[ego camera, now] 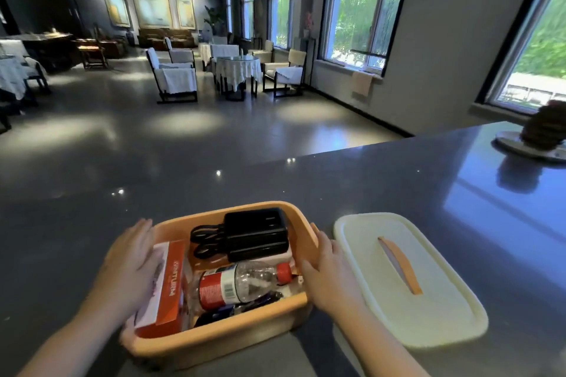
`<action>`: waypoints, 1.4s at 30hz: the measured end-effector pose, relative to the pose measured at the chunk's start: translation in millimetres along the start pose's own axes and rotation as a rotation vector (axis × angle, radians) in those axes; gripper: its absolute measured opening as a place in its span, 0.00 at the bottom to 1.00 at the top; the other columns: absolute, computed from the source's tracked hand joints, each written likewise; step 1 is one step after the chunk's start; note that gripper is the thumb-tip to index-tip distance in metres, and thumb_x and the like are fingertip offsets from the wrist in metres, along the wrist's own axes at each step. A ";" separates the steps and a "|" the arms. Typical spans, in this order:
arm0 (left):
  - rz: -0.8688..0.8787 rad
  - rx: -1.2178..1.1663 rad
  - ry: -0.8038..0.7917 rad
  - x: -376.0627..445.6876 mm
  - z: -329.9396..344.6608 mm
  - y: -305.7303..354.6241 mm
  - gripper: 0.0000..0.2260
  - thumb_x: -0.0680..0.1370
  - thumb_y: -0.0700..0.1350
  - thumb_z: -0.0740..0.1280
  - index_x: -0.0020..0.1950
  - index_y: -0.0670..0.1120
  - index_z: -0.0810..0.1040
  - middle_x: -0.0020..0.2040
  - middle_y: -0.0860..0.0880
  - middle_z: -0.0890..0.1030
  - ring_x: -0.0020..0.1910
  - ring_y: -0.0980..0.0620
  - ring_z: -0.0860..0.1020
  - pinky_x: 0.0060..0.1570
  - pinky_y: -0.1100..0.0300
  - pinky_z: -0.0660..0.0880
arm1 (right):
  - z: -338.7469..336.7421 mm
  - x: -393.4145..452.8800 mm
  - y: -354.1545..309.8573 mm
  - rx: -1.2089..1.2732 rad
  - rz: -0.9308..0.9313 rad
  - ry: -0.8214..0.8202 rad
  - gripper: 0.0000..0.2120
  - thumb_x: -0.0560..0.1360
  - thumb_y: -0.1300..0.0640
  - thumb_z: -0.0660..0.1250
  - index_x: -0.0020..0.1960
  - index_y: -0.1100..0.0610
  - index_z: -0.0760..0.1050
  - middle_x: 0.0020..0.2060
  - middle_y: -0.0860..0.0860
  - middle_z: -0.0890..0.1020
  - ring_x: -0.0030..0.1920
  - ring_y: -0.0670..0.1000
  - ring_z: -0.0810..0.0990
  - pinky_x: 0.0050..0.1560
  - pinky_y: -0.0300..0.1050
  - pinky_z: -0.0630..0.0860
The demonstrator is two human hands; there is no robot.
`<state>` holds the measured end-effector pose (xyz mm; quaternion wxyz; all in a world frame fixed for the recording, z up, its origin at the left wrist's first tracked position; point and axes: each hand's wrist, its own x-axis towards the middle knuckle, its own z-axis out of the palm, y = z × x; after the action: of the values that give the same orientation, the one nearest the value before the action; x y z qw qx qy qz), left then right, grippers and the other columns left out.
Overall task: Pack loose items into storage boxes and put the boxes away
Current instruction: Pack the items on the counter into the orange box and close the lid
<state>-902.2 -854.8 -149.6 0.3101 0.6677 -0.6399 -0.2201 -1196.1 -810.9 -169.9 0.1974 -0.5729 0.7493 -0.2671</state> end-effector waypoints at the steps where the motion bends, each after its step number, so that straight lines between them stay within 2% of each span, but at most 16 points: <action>1: 0.033 -0.005 0.069 -9.1 9.0 15.9 0.23 0.80 0.52 0.59 0.74 0.56 0.60 0.75 0.54 0.61 0.74 0.50 0.59 0.71 0.45 0.60 | -2.9 2.9 6.9 0.069 -0.012 0.002 0.30 0.79 0.45 0.59 0.77 0.49 0.54 0.71 0.48 0.64 0.70 0.49 0.66 0.66 0.45 0.66; 3: 0.148 -0.094 0.054 -31.8 30.4 56.1 0.20 0.79 0.50 0.61 0.71 0.56 0.65 0.69 0.57 0.66 0.70 0.54 0.63 0.69 0.50 0.61 | -8.7 5.3 18.6 0.208 -0.038 0.012 0.22 0.80 0.43 0.57 0.73 0.47 0.64 0.64 0.45 0.71 0.66 0.46 0.71 0.63 0.41 0.68; 5: 0.303 -0.119 -0.077 -51.7 57.8 92.1 0.19 0.79 0.48 0.62 0.70 0.58 0.65 0.68 0.61 0.65 0.66 0.65 0.62 0.68 0.62 0.60 | -15.1 6.0 31.6 0.304 -0.028 0.063 0.16 0.80 0.43 0.55 0.65 0.46 0.72 0.57 0.43 0.75 0.61 0.45 0.74 0.59 0.40 0.69; 7: 0.409 -0.097 -0.162 -63.6 89.4 121.7 0.20 0.79 0.49 0.62 0.69 0.60 0.64 0.68 0.64 0.62 0.62 0.75 0.59 0.64 0.72 0.58 | -27.3 9.0 54.6 0.229 0.014 0.174 0.14 0.80 0.45 0.57 0.61 0.47 0.74 0.56 0.44 0.76 0.60 0.46 0.74 0.59 0.43 0.71; 10: 0.414 -0.028 -0.210 -66.4 125.2 140.8 0.21 0.79 0.53 0.61 0.71 0.58 0.61 0.72 0.62 0.60 0.70 0.63 0.59 0.67 0.64 0.59 | -48.8 19.5 100.8 -0.010 0.139 0.256 0.18 0.78 0.49 0.61 0.68 0.47 0.70 0.66 0.45 0.72 0.67 0.48 0.69 0.62 0.45 0.68; 13: 0.464 0.207 -0.143 -61.1 153.0 145.9 0.21 0.78 0.58 0.58 0.71 0.58 0.63 0.73 0.62 0.62 0.72 0.58 0.62 0.65 0.59 0.66 | -63.7 34.6 148.3 -0.198 0.271 0.117 0.26 0.78 0.50 0.60 0.74 0.50 0.60 0.70 0.49 0.69 0.68 0.53 0.67 0.64 0.47 0.67; 16: 0.510 0.367 -0.152 -57.6 160.2 144.0 0.17 0.75 0.57 0.63 0.61 0.55 0.77 0.64 0.57 0.75 0.60 0.54 0.77 0.48 0.57 0.78 | -62.0 45.9 171.4 -0.296 0.301 0.025 0.21 0.77 0.50 0.60 0.68 0.52 0.65 0.66 0.50 0.72 0.66 0.54 0.69 0.61 0.49 0.70; 18: 0.490 0.416 -0.189 -61.2 153.5 146.6 0.17 0.73 0.59 0.60 0.56 0.55 0.80 0.60 0.57 0.79 0.55 0.55 0.81 0.42 0.59 0.79 | -58.2 51.7 176.3 -0.369 0.253 0.047 0.15 0.77 0.50 0.59 0.63 0.52 0.69 0.62 0.49 0.75 0.63 0.53 0.70 0.58 0.48 0.70; 19: 0.470 0.409 -0.213 -63.6 151.6 147.2 0.18 0.75 0.59 0.58 0.59 0.55 0.78 0.63 0.57 0.76 0.58 0.56 0.79 0.45 0.59 0.79 | -56.7 54.1 177.3 -0.386 0.239 0.072 0.13 0.77 0.51 0.58 0.61 0.52 0.70 0.60 0.49 0.75 0.62 0.53 0.71 0.57 0.47 0.71; 21: 0.464 0.360 -0.187 -65.6 153.6 148.5 0.20 0.79 0.59 0.55 0.70 0.56 0.68 0.73 0.60 0.64 0.69 0.58 0.69 0.59 0.59 0.73 | -55.6 57.2 177.7 -0.385 0.224 0.131 0.12 0.78 0.49 0.58 0.58 0.52 0.71 0.57 0.48 0.77 0.59 0.52 0.73 0.55 0.46 0.71; 23: 0.482 0.314 -0.121 -65.8 154.3 150.7 0.22 0.80 0.60 0.51 0.74 0.58 0.58 0.76 0.62 0.53 0.72 0.60 0.61 0.66 0.60 0.66 | -56.8 57.8 177.2 -0.368 0.221 0.173 0.12 0.78 0.47 0.58 0.56 0.51 0.72 0.55 0.47 0.77 0.57 0.51 0.74 0.53 0.45 0.71; 27: 0.419 0.247 -0.170 -66.1 144.9 155.0 0.22 0.80 0.60 0.52 0.74 0.59 0.56 0.75 0.64 0.53 0.72 0.62 0.60 0.68 0.62 0.63 | -71.4 54.7 165.7 -0.248 0.221 0.271 0.11 0.78 0.46 0.60 0.54 0.52 0.74 0.45 0.44 0.75 0.50 0.49 0.76 0.49 0.44 0.74; 32: 0.346 0.227 -0.139 -66.8 120.5 134.9 0.22 0.80 0.59 0.54 0.74 0.60 0.55 0.75 0.63 0.52 0.73 0.61 0.55 0.72 0.61 0.57 | -112.0 38.7 117.9 0.084 0.138 0.401 0.06 0.77 0.43 0.63 0.51 0.43 0.75 0.42 0.41 0.79 0.43 0.44 0.78 0.47 0.51 0.79; 37: 0.161 0.125 -0.012 -71.4 71.8 88.8 0.20 0.80 0.58 0.53 0.72 0.60 0.59 0.74 0.63 0.57 0.72 0.62 0.56 0.72 0.61 0.53 | -132.7 11.1 20.8 0.204 -0.201 0.250 0.02 0.76 0.45 0.66 0.48 0.39 0.77 0.40 0.39 0.81 0.42 0.41 0.79 0.40 0.40 0.73; 40: 0.038 0.016 0.193 -75.8 34.0 59.5 0.20 0.80 0.56 0.53 0.72 0.58 0.62 0.74 0.58 0.62 0.72 0.58 0.60 0.72 0.59 0.54 | -106.8 2.1 -31.4 0.204 -0.341 0.141 0.05 0.75 0.48 0.68 0.46 0.37 0.76 0.40 0.36 0.81 0.43 0.37 0.77 0.40 0.32 0.68; 42: 0.004 0.010 0.333 -79.7 7.0 42.4 0.25 0.77 0.59 0.50 0.74 0.54 0.61 0.74 0.55 0.62 0.73 0.55 0.60 0.72 0.55 0.56 | -79.1 3.2 -55.7 0.212 -0.395 0.052 0.07 0.73 0.50 0.70 0.44 0.36 0.75 0.38 0.35 0.81 0.44 0.34 0.77 0.40 0.30 0.69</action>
<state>-944.2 -776.3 -133.2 0.4087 0.6954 -0.5821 -0.1027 -1202.6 -811.4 -73.4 0.1808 -0.6776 0.5950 -0.3926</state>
